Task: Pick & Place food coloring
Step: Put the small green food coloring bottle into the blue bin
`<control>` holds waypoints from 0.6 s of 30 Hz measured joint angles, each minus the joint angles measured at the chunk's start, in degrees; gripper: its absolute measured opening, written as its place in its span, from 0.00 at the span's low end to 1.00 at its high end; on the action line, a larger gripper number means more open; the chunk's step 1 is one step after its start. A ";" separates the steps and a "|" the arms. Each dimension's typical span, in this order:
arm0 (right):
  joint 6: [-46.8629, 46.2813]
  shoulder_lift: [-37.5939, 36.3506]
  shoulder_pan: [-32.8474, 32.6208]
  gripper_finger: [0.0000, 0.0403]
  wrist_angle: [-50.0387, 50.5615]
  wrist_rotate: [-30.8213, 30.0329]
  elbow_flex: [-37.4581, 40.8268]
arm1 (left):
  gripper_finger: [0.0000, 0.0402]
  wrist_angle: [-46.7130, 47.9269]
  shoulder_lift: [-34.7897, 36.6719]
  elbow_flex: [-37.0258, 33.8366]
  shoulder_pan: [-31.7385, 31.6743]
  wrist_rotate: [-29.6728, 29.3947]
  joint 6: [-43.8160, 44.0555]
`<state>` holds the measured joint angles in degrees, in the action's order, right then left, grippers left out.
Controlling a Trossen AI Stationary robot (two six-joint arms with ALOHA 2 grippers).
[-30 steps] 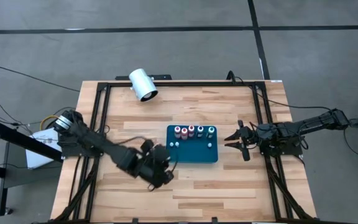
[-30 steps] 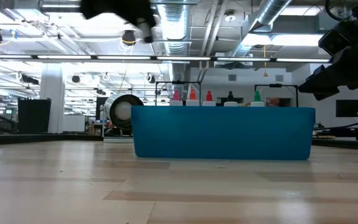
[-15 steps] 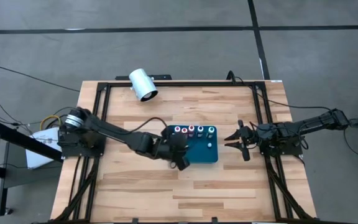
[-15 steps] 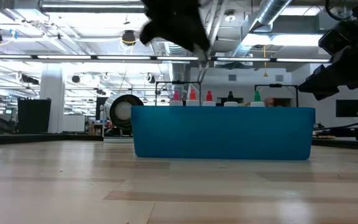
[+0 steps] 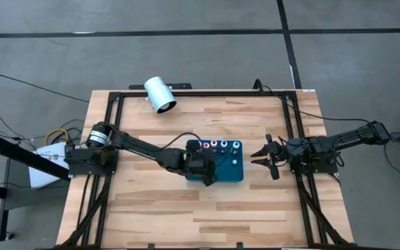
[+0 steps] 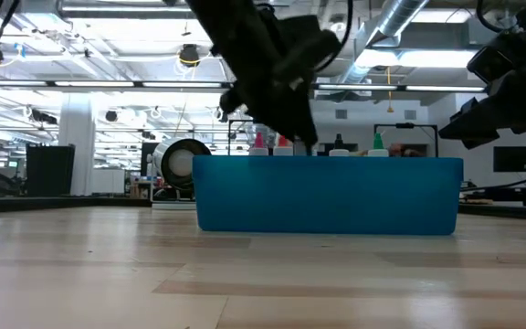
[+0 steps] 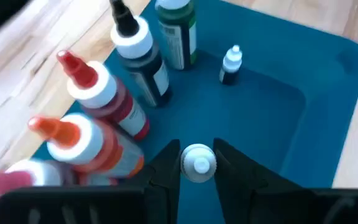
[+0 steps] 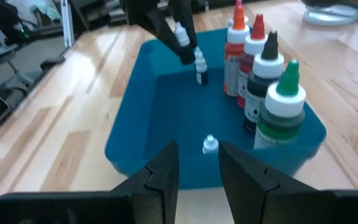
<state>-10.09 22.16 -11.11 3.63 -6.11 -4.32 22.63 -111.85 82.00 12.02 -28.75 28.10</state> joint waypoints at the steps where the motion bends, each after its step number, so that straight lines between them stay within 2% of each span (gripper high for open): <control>1: 0.01 -0.15 0.00 0.25 0.53 0.01 0.00 | 0.17 -0.47 -0.25 0.00 -0.24 0.20 -0.02; 8: 0.00 -0.11 0.00 0.25 1.40 0.01 0.00 | 0.18 0.24 -4.87 -0.07 -1.83 4.48 1.69; 18: -0.01 -0.08 0.00 0.25 2.08 0.07 0.00 | 0.18 -0.72 -6.43 0.00 -2.16 2.59 2.62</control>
<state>-10.09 22.08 -11.11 5.71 -6.04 -4.32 21.92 -118.28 82.00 9.86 -26.16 30.71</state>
